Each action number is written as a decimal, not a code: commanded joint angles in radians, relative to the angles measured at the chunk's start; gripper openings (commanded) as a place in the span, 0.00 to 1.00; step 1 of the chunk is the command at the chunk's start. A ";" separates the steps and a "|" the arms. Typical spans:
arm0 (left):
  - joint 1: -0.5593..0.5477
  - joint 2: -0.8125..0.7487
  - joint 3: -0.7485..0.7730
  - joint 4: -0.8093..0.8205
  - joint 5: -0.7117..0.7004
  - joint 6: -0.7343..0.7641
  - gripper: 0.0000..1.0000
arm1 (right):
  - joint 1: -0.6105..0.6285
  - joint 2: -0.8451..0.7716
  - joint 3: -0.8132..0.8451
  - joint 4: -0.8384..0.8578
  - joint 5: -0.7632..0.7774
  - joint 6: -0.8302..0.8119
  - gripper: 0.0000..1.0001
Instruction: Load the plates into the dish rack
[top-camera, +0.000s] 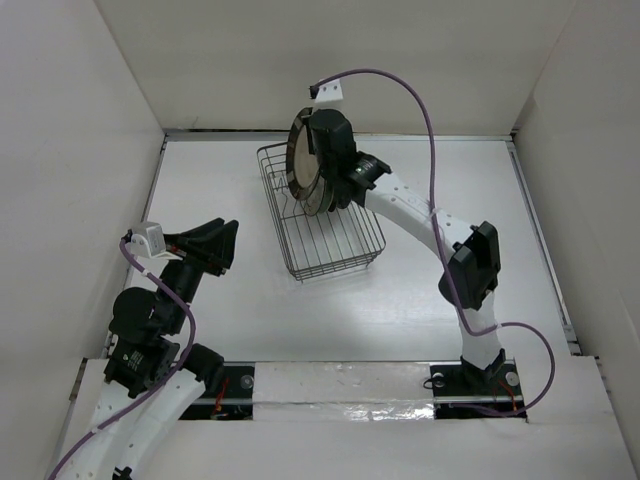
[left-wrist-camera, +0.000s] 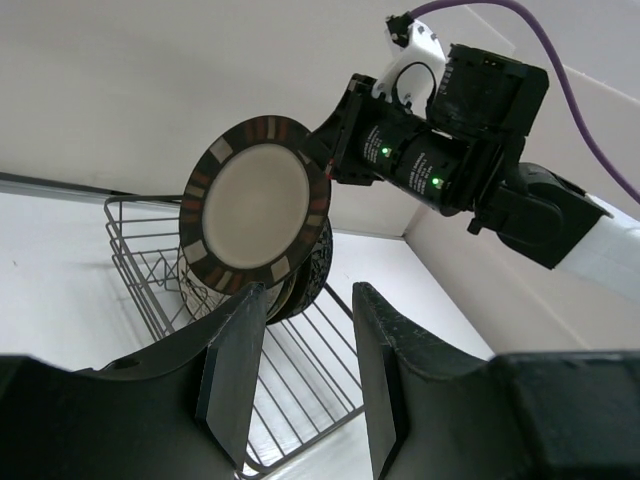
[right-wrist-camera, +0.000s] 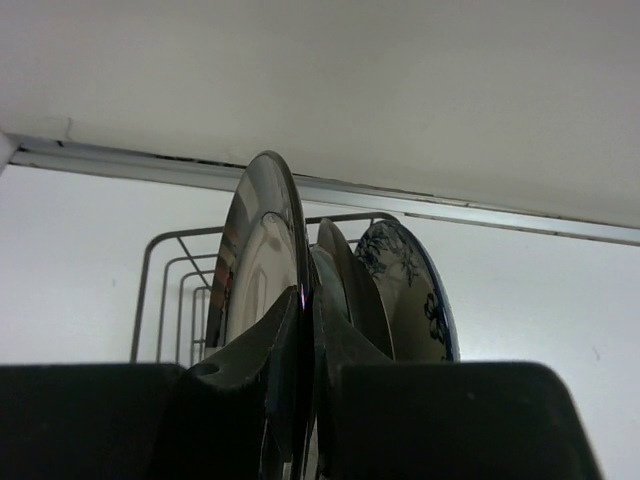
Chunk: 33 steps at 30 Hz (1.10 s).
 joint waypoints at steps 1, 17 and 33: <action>0.004 -0.004 0.000 0.032 0.000 -0.001 0.37 | 0.015 -0.019 0.109 0.206 0.105 -0.115 0.00; 0.004 0.009 0.000 0.033 0.006 0.000 0.37 | 0.052 0.040 0.044 0.269 0.116 -0.215 0.00; 0.004 0.012 -0.002 0.035 0.006 0.000 0.38 | 0.114 0.113 -0.086 0.306 0.109 -0.166 0.00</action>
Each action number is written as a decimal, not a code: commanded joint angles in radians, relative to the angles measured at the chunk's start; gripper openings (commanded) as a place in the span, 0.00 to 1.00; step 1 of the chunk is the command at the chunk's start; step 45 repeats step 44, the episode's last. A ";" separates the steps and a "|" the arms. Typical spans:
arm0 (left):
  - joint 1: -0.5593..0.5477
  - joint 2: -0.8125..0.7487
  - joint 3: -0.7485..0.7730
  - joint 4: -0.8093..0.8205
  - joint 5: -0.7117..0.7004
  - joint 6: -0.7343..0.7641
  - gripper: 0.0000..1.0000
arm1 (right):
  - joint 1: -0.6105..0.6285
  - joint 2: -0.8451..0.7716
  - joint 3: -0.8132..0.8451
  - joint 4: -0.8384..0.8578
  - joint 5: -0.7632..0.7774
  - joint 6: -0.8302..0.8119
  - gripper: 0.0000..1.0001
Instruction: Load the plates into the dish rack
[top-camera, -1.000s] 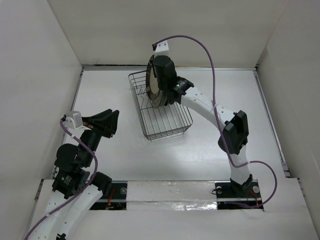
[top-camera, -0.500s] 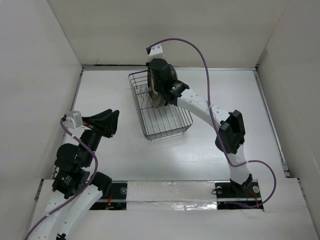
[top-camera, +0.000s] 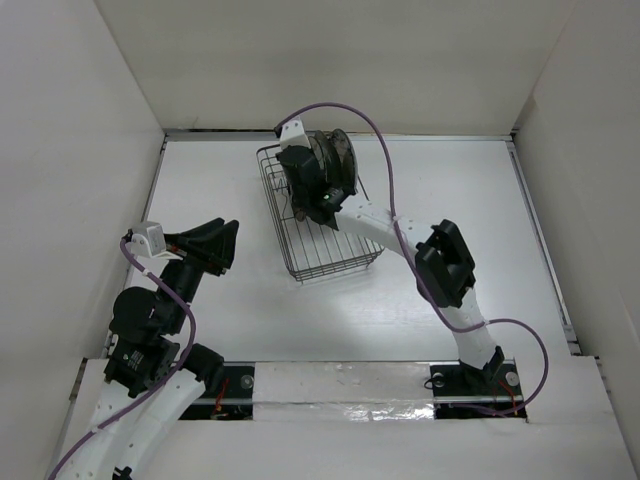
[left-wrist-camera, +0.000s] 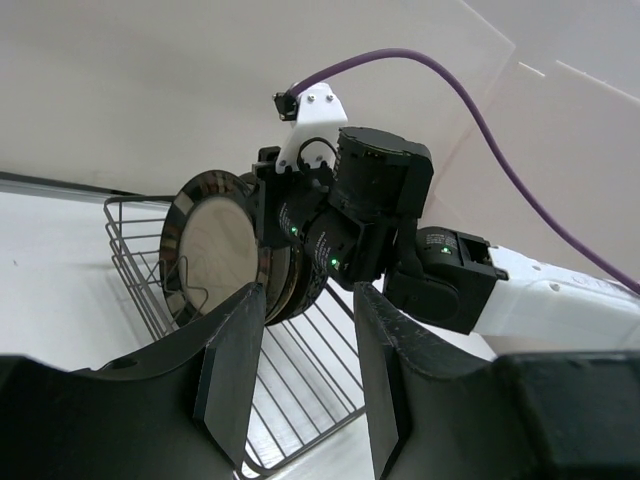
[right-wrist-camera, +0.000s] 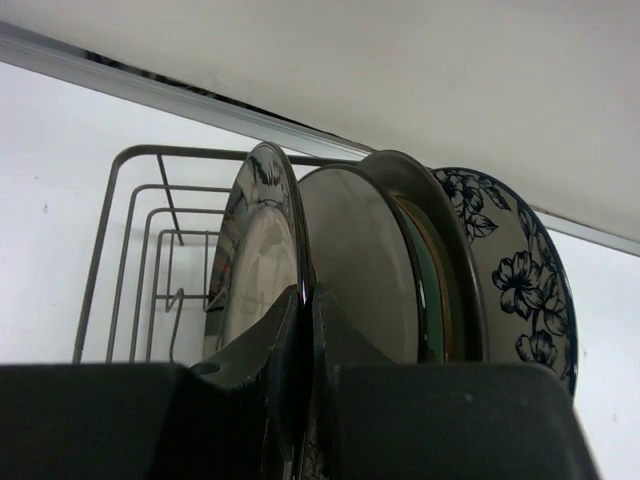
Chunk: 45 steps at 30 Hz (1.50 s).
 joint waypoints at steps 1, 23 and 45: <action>0.004 0.010 -0.002 0.033 0.001 0.000 0.38 | 0.016 -0.042 -0.005 0.132 0.002 0.050 0.00; 0.004 0.121 0.012 0.019 -0.053 0.020 0.64 | 0.034 -0.785 -0.661 0.239 -0.106 0.314 1.00; 0.004 0.215 -0.003 0.016 -0.159 0.035 0.67 | -0.532 -1.499 -1.458 0.212 -0.523 0.642 0.97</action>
